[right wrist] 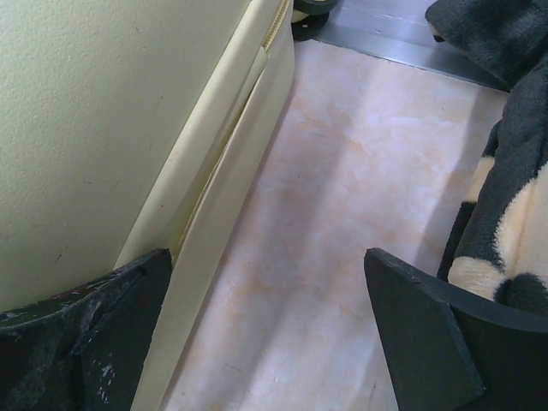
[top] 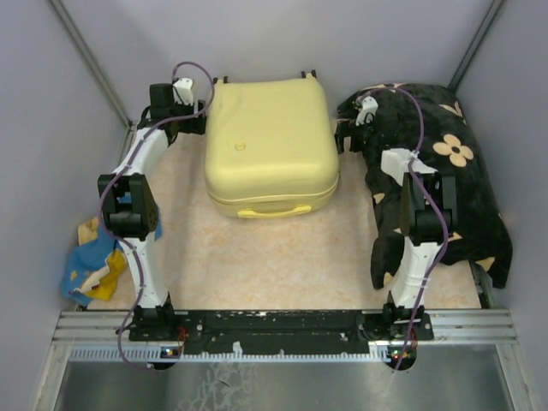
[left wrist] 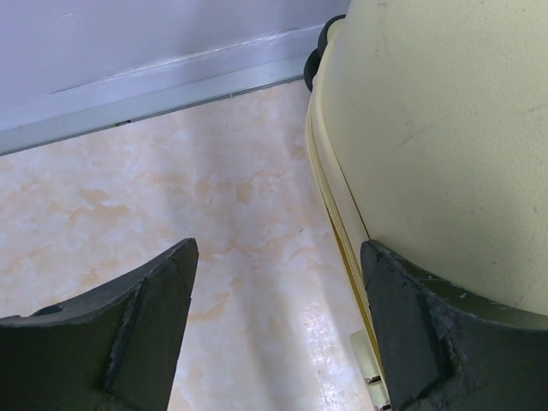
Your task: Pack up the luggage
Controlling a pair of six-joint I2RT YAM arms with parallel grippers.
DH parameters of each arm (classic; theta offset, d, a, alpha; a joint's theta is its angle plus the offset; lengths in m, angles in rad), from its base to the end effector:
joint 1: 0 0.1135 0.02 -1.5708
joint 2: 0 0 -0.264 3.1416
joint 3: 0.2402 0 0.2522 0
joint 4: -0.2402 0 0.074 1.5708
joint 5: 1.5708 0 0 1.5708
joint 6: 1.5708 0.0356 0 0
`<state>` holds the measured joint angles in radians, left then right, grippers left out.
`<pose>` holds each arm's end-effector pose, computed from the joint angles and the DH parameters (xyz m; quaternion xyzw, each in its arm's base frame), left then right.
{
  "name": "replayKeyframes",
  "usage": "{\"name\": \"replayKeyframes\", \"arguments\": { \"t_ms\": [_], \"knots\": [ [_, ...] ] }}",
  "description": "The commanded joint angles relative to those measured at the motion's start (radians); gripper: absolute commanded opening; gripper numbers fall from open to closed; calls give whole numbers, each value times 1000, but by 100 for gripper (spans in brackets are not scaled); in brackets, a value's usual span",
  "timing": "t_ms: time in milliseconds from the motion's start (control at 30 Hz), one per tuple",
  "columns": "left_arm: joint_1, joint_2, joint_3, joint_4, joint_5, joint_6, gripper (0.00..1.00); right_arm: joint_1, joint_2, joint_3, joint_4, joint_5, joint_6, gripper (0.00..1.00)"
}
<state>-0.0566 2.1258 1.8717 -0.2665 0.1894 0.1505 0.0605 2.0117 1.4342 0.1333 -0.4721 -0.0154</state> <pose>0.5046 -0.0353 0.2802 0.1362 0.8519 -0.0583 0.5023 0.4643 0.0443 0.2234 -0.1560 0.8167 0.2094 0.5146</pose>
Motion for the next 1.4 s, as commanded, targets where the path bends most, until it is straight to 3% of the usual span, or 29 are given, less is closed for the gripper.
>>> {"name": "replayKeyframes", "arguments": {
  "t_ms": [0,167,400,633,767,1000,1167,1367],
  "knots": [
    [-130,41,37,-46,189,-35,88,67,-66,44,38,-78,23,99],
    [-59,-11,45,-81,160,20,99,39,-113,53,4,-73,33,99],
    [67,-32,205,-339,199,81,100,-31,-208,47,-61,-65,34,99],
    [134,-121,237,-534,115,152,100,-91,-295,100,-147,-97,56,99],
    [161,-196,205,-565,113,141,100,-113,-345,129,-232,-94,77,99],
    [152,-342,41,-559,28,163,100,-122,-556,1,-308,-68,35,99],
    [115,-500,-174,-521,40,198,100,-121,-700,-134,-420,-49,-9,99],
    [33,-705,-459,-430,7,184,100,-120,-875,-321,-441,-35,-30,99]
  ]
}}
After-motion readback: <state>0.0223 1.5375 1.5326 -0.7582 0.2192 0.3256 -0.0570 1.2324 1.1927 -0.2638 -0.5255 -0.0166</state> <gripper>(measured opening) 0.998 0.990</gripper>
